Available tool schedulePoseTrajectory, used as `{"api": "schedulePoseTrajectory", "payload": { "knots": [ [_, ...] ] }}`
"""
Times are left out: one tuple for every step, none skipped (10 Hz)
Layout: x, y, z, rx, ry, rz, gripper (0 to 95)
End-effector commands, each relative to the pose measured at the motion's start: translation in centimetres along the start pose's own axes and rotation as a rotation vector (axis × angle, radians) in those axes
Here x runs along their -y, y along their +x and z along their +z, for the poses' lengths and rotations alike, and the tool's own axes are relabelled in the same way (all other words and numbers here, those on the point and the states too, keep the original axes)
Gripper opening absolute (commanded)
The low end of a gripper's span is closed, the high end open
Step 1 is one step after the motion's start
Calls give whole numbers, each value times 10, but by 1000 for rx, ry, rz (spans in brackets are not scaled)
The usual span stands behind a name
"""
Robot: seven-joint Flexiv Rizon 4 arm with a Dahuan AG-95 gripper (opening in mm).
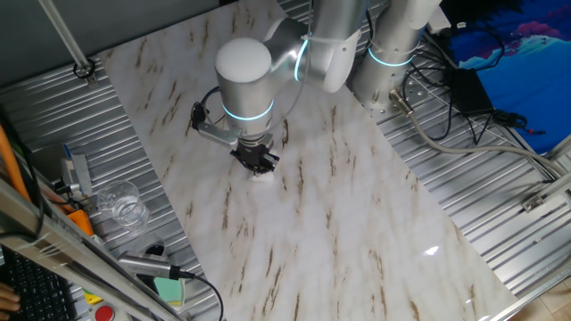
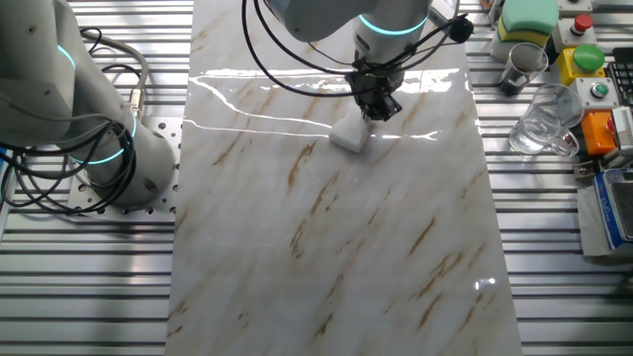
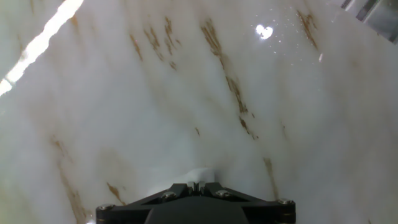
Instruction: Clean the tabletop with a sponge
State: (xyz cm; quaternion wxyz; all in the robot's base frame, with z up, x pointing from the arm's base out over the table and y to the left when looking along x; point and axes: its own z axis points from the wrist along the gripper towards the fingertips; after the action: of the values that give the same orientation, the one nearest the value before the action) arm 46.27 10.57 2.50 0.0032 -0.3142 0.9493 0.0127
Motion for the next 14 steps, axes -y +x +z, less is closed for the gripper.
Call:
{"api": "schedulePoseTrajectory", "payload": {
  "knots": [
    [-1,1,-5,38,-30,-6,950],
    [-1,0,-6,40,-33,-12,950],
    [-1,0,-6,41,-33,-20,950],
    [0,0,-7,40,-27,-49,950],
    [6,-1,-11,25,5,-113,950],
    [16,-3,-17,10,21,-158,760],
    [28,-4,-23,7,21,-176,760],
    [43,-5,-28,2,21,-191,760],
    [53,-6,-30,2,22,-203,760],
    [70,-8,-32,3,20,-230,760],
    [80,-9,-33,3,21,-249,760],
    [96,-10,-33,2,21,-270,570],
    [107,-11,-32,3,21,-284,570],
    [107,-11,-32,3,21,-284,570]
  ]
}}
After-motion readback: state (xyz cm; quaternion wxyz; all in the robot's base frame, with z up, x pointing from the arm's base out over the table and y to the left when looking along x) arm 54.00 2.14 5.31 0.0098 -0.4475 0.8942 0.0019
